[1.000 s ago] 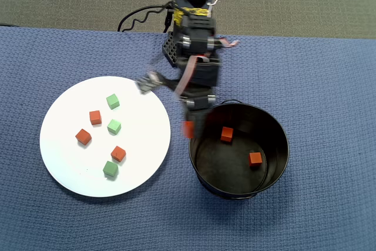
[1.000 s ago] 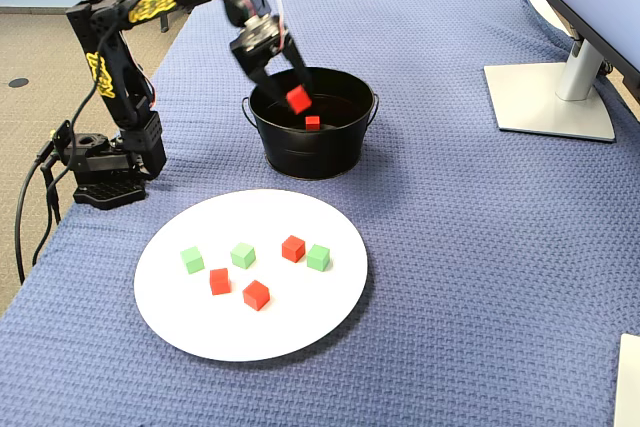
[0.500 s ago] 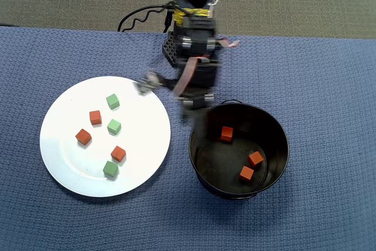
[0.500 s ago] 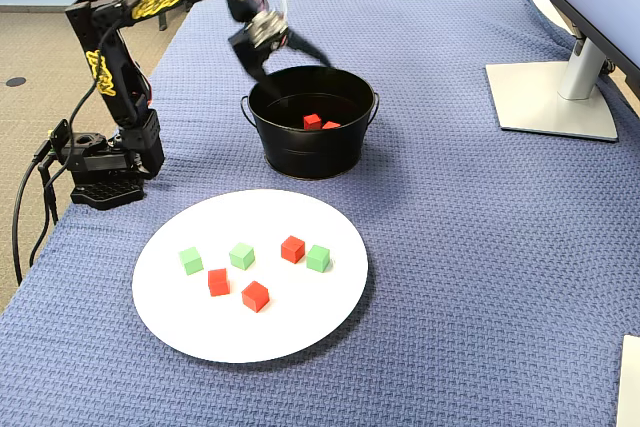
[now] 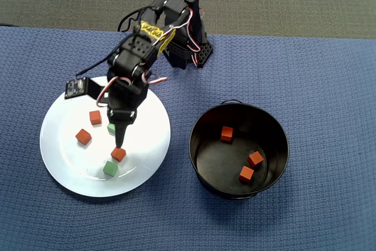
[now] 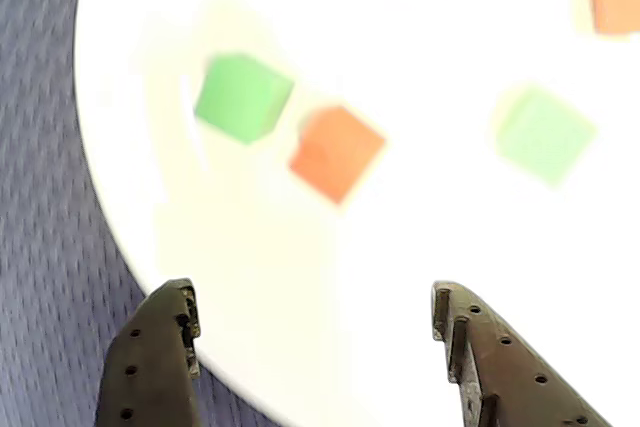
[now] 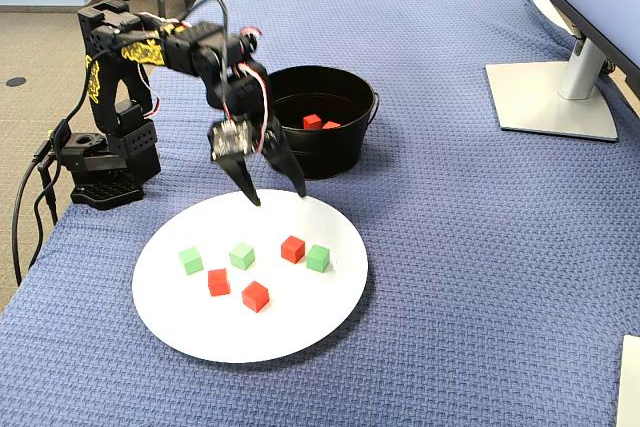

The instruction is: Pick up the red cubes from the white plate and place them in the black recipient

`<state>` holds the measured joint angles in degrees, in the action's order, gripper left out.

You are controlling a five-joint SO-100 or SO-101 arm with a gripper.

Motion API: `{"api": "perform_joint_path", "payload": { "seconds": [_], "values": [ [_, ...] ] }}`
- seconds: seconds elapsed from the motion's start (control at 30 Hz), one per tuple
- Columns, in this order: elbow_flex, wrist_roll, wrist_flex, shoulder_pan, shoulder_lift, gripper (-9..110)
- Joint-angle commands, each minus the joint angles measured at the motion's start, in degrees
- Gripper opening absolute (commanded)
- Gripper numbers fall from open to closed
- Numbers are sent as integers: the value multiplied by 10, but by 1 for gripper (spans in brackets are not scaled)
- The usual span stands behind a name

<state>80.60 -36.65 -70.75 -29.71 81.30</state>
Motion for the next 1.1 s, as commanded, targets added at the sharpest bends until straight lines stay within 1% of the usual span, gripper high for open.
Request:
{"api": "perform_joint_path", "payload": {
  "seconds": [0.0,0.07,0.17,0.27,0.37,0.57,0.73,0.87,0.93,1.0,1.07],
  "values": [
    [-29,54,36,-11,-37,21],
    [-43,76,33,-14,-57,21],
    [-66,120,33,-22,-81,18],
    [-84,152,32,-22,-104,18],
    [-98,172,32,-17,-122,18],
    [-108,131,24,16,-158,19],
    [-104,8,7,43,-161,23],
    [-83,-105,17,30,-120,25],
    [-54,-213,15,20,-86,27],
    [-22,-350,2,4,-52,27],
    [-14,-446,-9,-17,-30,27]
  ]
}}
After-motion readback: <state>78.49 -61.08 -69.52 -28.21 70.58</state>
